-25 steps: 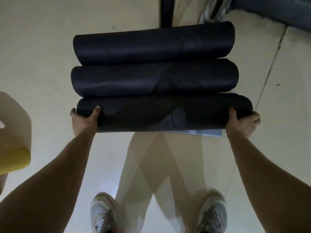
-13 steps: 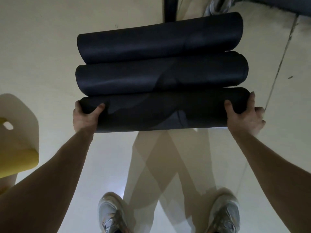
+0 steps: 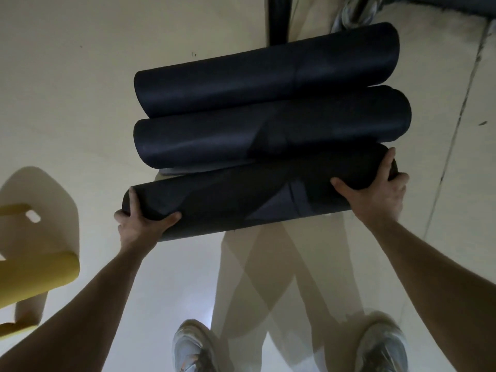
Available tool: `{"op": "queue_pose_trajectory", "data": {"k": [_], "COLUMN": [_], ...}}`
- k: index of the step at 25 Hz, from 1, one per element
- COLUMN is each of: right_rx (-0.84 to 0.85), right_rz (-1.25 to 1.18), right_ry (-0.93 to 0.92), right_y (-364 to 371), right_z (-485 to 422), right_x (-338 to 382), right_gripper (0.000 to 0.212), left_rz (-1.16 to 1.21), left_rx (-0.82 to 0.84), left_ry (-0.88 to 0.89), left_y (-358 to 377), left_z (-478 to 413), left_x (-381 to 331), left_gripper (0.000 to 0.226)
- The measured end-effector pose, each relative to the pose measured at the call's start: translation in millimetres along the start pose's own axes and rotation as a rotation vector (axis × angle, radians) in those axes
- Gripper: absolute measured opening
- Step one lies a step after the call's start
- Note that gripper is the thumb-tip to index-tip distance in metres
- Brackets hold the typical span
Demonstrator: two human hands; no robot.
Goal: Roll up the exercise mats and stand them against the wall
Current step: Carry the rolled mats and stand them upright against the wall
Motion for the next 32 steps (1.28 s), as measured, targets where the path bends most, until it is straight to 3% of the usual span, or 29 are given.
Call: {"op": "queue_pose_trajectory", "data": {"k": [3, 5, 6, 8, 10, 13, 15, 21, 22, 25, 28, 30, 32], "right_rx": [-0.018, -0.061, -0.063, 0.038, 0.157, 0.179, 0.180, 0.239, 0.258, 0.191, -0.013, 0.145, 0.376], "right_rz": [0.022, -0.038, -0.102, -0.277, -0.491, -0.689, -0.779, -0.993, -0.994, -0.966, -0.748, -0.685, -0.757], "right_ry": [0.047, 0.282, 0.444, 0.651, 0.702, 0.822, 0.846, 0.948, 0.991, 1.109, 1.068, 0.989, 0.919], "right_y": [7.7, 8.0, 8.8, 30.9, 62.7, 107.8, 122.0, 110.5, 107.5, 79.2, 43.9, 40.5, 51.8], "right_z": [-2.1, 15.7, 33.9, 75.8, 108.5, 127.7, 127.3, 128.7, 130.2, 140.7, 170.6, 202.4, 233.8], "right_x": [-1.3, -5.9, -4.7, 7.8, 28.6, 31.4, 29.4, 55.1, 57.1, 62.6, 34.5, 13.8, 8.8], "right_gripper": [0.133, 0.140, 0.141, 0.134, 0.138, 0.151, 0.143, 0.057, 0.052, 0.070, 0.096, 0.108, 0.111], "left_rz": [-0.169, -0.241, -0.269, -0.418, -0.537, -0.570, -0.564, -0.581, -0.585, -0.589, -0.525, -0.432, -0.299], "left_rx": [-0.051, -0.136, -0.061, 0.146, 0.135, 0.117, 0.130, 0.162, 0.190, 0.350, 0.761, 0.923, 0.912], "left_ry": [0.161, 0.604, 0.817, 0.996, 0.998, 1.035, 1.063, 1.058, 1.049, 0.960, 0.726, 0.542, 0.436], "left_y": [-8.2, -9.4, 2.2, 37.5, 56.7, 59.8, 58.5, 59.3, 54.9, 38.0, 52.9, 66.8, 78.2], "left_z": [-11.7, 5.6, 23.0, 53.4, 56.3, 35.1, 24.0, 19.9, 20.2, 32.8, 79.9, 111.1, 119.9], "left_x": [-13.3, -50.0, -67.6, -88.3, -105.2, -117.5, -120.3, -125.3, -128.9, -136.4, -91.7, -53.1, -37.6], "left_gripper": [0.098, 0.072, 0.071, 0.106, 0.132, 0.137, 0.137, 0.135, 0.135, 0.128, 0.111, 0.120, 0.129]}}
Point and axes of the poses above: each hand's wrist, its own z-axis away from the middle knuckle, its own y-axis out of the palm, x = y × z, the point moved 5 cm from there along -z, towards the middle knuckle, and after that the axes turned 15 degrees about -x, right-handed, at the moved point
